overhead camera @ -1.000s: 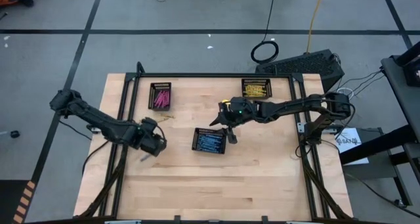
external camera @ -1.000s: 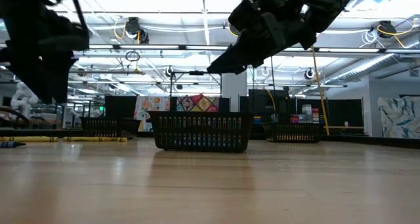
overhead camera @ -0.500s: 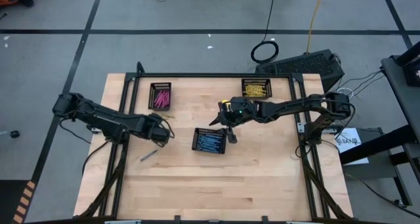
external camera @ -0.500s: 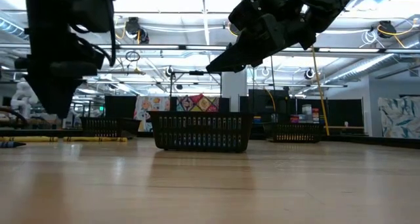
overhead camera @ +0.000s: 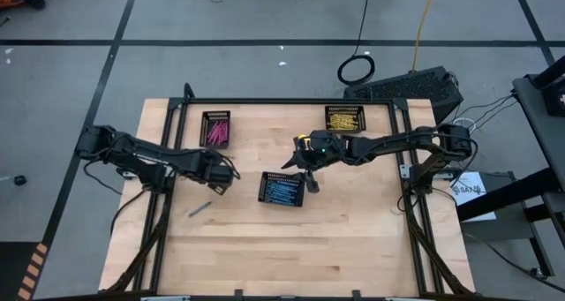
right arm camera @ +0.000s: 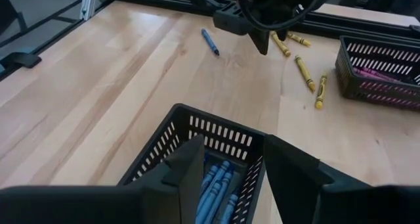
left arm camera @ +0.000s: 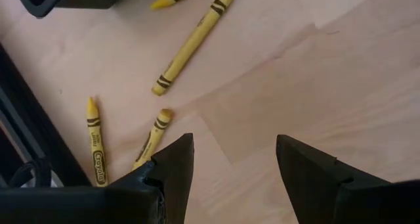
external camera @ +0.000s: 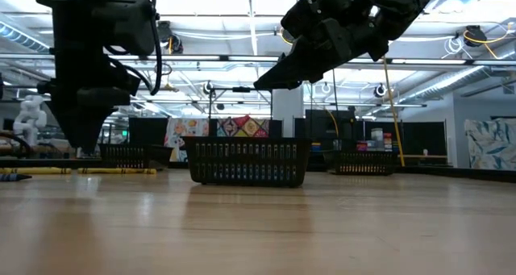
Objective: Sort crayons
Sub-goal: Put the yellow crayon into the top right black bin
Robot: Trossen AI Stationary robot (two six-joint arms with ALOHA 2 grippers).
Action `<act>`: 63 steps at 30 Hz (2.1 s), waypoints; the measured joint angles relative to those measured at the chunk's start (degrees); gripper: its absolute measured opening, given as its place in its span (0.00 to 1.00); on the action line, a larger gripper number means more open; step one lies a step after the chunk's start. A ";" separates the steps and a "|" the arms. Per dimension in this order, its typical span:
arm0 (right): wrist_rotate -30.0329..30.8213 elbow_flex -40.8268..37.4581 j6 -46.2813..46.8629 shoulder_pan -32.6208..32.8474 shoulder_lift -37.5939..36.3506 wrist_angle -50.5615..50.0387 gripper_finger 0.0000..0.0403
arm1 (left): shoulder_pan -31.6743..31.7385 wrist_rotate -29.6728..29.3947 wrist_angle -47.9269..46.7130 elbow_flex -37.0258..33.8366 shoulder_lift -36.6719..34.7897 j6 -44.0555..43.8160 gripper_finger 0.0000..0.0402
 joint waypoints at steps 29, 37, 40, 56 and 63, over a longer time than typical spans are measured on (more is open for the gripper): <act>0.00 0.00 0.29 -0.02 0.00 0.28 0.36 | 3.06 1.94 4.64 -9.44 -0.22 -0.32 0.52; -0.02 0.00 1.55 0.00 0.00 0.31 0.36 | 6.07 3.23 5.31 -10.22 -0.26 4.88 0.52; -0.02 0.00 1.57 0.00 0.00 0.37 0.36 | 6.84 5.17 5.93 -10.28 -0.24 9.43 0.50; -0.02 -0.02 3.12 0.04 0.00 0.46 0.36 | 8.61 -0.28 -6.41 -2.88 -1.07 13.08 0.37; -0.04 -0.02 3.12 0.04 0.00 0.44 0.36 | 12.16 1.83 -6.33 -5.84 -1.07 16.35 0.37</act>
